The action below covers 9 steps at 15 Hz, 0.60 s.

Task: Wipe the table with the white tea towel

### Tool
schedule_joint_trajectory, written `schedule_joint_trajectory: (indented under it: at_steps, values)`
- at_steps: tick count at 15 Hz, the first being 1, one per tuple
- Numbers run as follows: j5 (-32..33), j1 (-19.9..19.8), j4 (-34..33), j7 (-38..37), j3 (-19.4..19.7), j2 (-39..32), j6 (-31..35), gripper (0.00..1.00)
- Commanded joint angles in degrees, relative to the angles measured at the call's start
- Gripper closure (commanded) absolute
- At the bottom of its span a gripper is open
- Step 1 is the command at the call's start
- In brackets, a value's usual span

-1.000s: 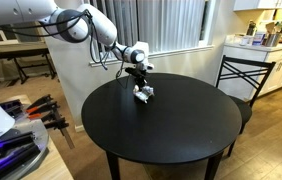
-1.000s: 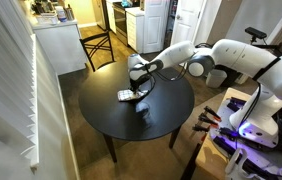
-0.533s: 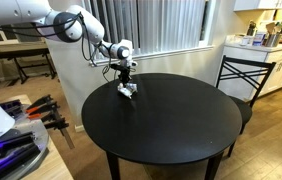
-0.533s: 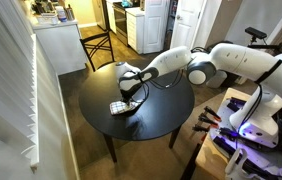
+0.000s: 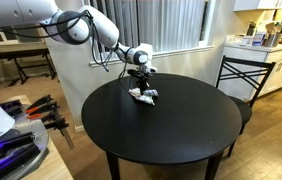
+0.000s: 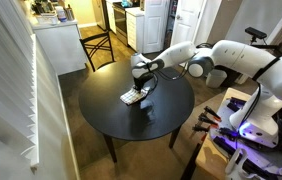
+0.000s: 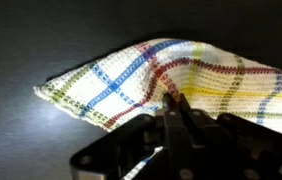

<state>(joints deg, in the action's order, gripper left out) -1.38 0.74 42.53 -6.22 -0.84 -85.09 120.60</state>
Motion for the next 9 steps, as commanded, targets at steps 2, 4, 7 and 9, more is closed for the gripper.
schedule_joint_trajectory:
  at_steps: [2, 4, 7, 9]
  values:
    - [-4.0, -9.4, 2.6, -2.1, 1.1, -0.1, 4.9, 0.99]
    - [-4.9, -12.7, 7.4, -4.1, 1.5, 1.4, 8.7, 0.99]
    - [-6.7, -15.7, 12.2, -8.9, 1.7, 2.5, 14.1, 0.99]
    - [-7.4, -16.0, 13.5, -11.7, 1.9, 3.5, 15.8, 0.99]
